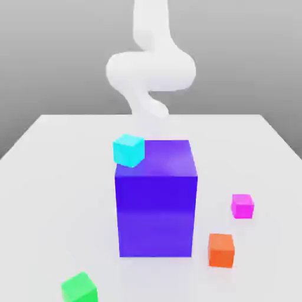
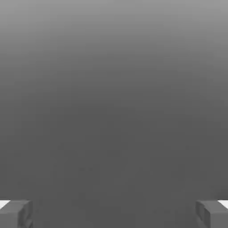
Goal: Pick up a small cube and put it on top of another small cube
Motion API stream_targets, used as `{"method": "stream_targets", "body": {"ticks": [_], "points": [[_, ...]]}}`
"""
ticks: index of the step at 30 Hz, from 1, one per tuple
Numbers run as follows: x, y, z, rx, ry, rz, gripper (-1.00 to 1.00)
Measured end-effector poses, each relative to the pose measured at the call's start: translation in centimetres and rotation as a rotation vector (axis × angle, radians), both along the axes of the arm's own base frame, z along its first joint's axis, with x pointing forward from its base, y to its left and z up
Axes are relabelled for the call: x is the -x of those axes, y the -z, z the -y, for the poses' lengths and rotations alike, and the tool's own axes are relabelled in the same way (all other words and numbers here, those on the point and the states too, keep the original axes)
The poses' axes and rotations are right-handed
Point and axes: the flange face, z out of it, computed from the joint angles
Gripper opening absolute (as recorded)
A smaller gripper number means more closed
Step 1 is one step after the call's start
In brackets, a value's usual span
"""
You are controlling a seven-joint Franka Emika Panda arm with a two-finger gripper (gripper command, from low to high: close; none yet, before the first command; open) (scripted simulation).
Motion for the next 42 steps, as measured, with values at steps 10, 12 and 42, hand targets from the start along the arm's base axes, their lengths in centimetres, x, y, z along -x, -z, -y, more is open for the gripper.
{"method": "stream_targets", "body": {"ticks": [10,12,42], "points": [[-0.7,24.9,-14.9,-0.039,-0.025,-0.357,0.0],[1.4,30.0,-17.1,-0.036,-0.023,-0.433,0.0],[15.1,53.2,-21.4,0.017,0.003,-0.724,-1.0]]}}
